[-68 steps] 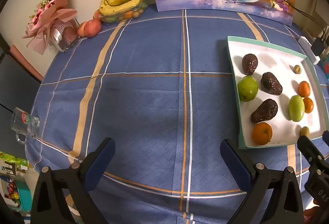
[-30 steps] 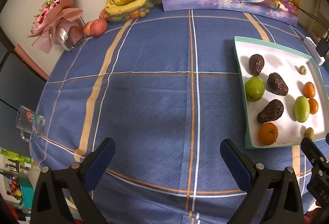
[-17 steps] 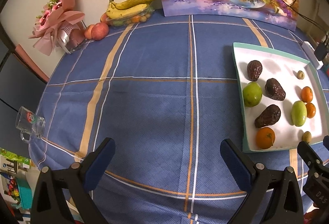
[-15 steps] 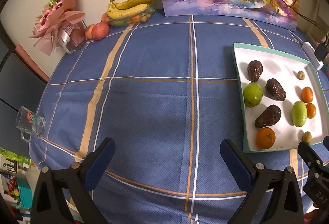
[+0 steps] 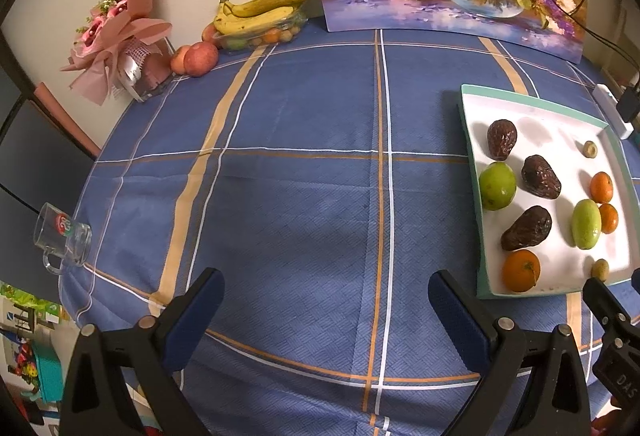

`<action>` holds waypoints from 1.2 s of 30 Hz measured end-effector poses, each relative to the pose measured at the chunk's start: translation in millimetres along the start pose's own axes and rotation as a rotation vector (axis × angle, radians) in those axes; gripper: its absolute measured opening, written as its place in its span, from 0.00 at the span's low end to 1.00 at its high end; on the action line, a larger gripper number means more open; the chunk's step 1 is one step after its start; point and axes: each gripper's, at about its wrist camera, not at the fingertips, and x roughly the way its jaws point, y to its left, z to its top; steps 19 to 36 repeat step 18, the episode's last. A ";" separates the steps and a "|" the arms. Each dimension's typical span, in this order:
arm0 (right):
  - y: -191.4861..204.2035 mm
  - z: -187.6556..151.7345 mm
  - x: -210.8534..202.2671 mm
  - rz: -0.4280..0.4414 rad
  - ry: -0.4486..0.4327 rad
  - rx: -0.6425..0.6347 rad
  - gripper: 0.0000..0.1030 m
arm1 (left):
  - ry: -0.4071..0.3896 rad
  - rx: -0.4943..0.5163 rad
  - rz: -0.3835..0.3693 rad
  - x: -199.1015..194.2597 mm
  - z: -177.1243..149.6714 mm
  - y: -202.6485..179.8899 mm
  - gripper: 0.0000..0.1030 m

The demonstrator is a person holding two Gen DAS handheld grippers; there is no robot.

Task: Organize fruits

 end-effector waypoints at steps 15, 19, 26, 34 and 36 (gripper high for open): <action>0.4 -0.6 0.4 -0.001 0.002 -0.001 0.92 | 0.000 -0.008 0.005 0.7 -0.5 2.8 1.00; 0.5 -0.2 0.6 -0.001 0.002 -0.001 0.92 | 0.002 -0.009 0.003 0.8 -0.4 2.8 1.00; 0.5 -0.2 0.6 -0.001 0.002 -0.001 0.92 | 0.002 -0.009 0.003 0.8 -0.4 2.8 1.00; 0.5 -0.2 0.6 -0.001 0.002 -0.001 0.92 | 0.002 -0.009 0.003 0.8 -0.4 2.8 1.00; 0.5 -0.2 0.6 -0.001 0.002 -0.001 0.92 | 0.002 -0.009 0.003 0.8 -0.4 2.8 1.00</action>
